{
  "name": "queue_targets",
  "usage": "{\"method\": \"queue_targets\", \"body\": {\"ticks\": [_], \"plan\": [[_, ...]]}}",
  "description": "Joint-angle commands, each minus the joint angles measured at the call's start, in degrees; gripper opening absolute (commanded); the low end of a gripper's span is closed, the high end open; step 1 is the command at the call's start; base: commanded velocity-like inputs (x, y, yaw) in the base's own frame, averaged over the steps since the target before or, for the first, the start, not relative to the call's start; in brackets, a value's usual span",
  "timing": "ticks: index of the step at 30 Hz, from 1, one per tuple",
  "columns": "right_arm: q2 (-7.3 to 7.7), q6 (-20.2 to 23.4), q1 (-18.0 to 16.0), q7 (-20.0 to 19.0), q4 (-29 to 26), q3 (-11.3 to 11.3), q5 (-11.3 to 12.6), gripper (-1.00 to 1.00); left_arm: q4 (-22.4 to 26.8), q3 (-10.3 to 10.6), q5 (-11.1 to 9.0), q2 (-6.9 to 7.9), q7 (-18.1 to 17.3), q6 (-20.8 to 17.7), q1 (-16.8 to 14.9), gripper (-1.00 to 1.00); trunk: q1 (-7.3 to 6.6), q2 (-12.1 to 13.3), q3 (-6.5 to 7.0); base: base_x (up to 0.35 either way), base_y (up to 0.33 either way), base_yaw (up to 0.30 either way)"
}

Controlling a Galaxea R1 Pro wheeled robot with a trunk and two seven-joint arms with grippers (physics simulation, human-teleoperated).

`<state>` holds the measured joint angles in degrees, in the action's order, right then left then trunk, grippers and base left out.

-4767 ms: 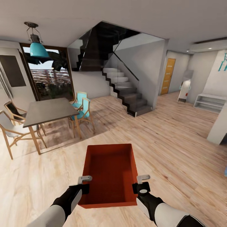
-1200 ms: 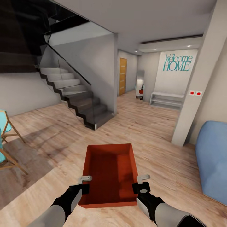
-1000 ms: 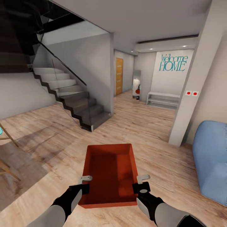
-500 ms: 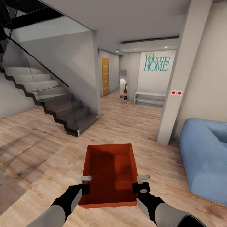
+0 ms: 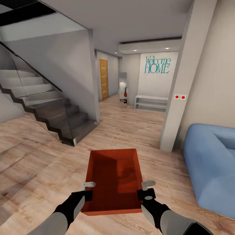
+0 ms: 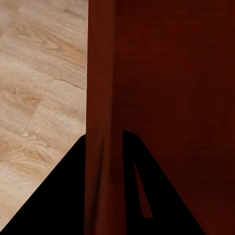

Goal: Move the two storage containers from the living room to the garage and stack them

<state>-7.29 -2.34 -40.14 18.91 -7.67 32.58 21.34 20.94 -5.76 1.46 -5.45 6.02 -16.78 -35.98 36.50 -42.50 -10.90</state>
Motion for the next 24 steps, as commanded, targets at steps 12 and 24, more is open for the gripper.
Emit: {"method": "queue_targets", "body": {"ticks": [12, 24], "plan": [[0.00, -0.7, -0.1, 0.2, -0.2, -2.3, -0.7, -1.00, 0.0, -0.5, 1.2, 0.00, 0.4, -0.4, 0.0, -1.00, 0.05, -0.1, -0.08, 0.322, 0.000, 0.000], [0.00, -0.7, -0.1, 0.2, -0.2, -2.3, -0.7, -1.00, 0.0, -0.5, 1.2, 0.00, 0.4, -0.4, 0.0, -1.00, 0.05, -0.1, -0.08, 0.322, 0.000, 0.000]]}}
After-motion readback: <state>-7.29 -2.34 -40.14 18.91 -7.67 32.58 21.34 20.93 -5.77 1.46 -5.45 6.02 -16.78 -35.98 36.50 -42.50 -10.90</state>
